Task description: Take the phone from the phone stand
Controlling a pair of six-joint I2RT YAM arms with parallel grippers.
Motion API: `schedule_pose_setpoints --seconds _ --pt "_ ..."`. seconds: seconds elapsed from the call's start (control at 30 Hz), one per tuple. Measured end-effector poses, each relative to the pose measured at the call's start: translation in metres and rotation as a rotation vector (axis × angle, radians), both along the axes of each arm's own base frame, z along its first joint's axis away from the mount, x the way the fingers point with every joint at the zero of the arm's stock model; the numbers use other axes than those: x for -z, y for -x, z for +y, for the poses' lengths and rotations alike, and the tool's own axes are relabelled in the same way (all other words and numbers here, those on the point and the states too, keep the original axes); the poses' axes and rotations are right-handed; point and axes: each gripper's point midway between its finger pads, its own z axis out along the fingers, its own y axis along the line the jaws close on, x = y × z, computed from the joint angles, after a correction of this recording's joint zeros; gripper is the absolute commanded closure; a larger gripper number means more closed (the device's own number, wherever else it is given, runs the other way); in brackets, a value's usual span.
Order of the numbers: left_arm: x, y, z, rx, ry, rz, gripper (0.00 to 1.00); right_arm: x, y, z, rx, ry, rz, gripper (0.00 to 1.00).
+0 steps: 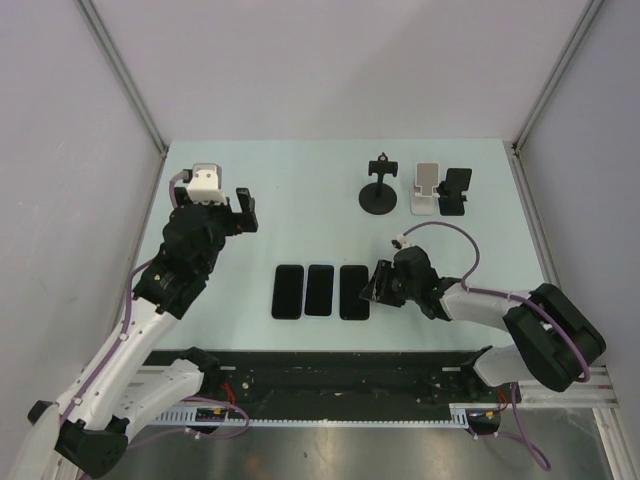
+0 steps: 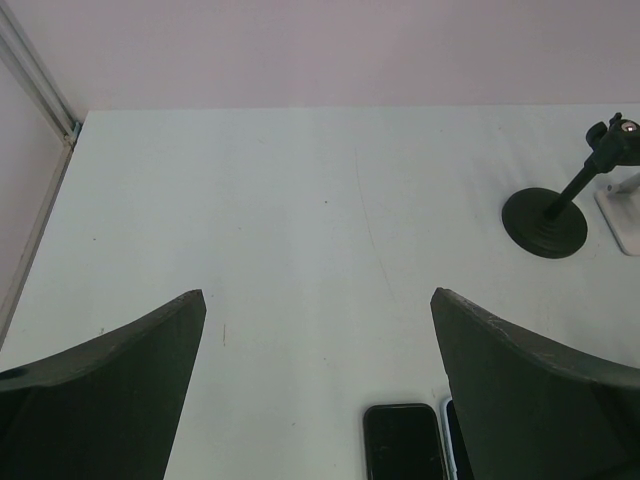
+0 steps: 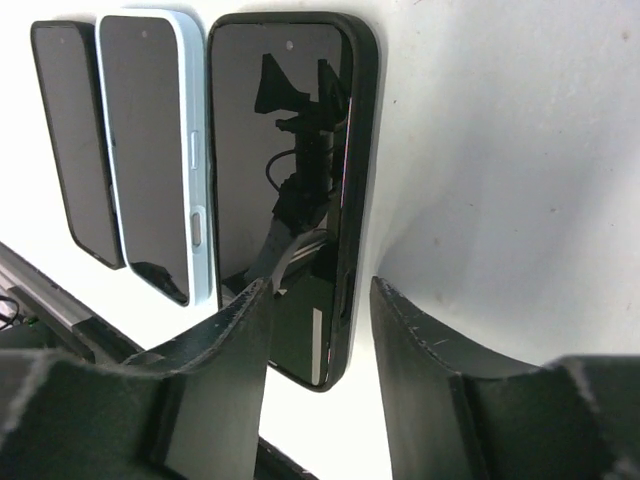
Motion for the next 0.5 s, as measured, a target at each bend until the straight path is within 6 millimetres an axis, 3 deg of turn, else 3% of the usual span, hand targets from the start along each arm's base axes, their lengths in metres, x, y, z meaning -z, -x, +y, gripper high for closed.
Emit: schedule_pose_setpoints --seconds 0.23,0.5 --pt "0.0 0.0 0.0 0.0 0.0 0.0 0.0 0.007 -0.002 0.012 -0.029 0.021 -0.004 0.69" --pt "0.002 0.0 0.0 0.0 -0.002 0.003 0.0 0.008 -0.003 0.017 -0.039 0.025 -0.014 0.71"
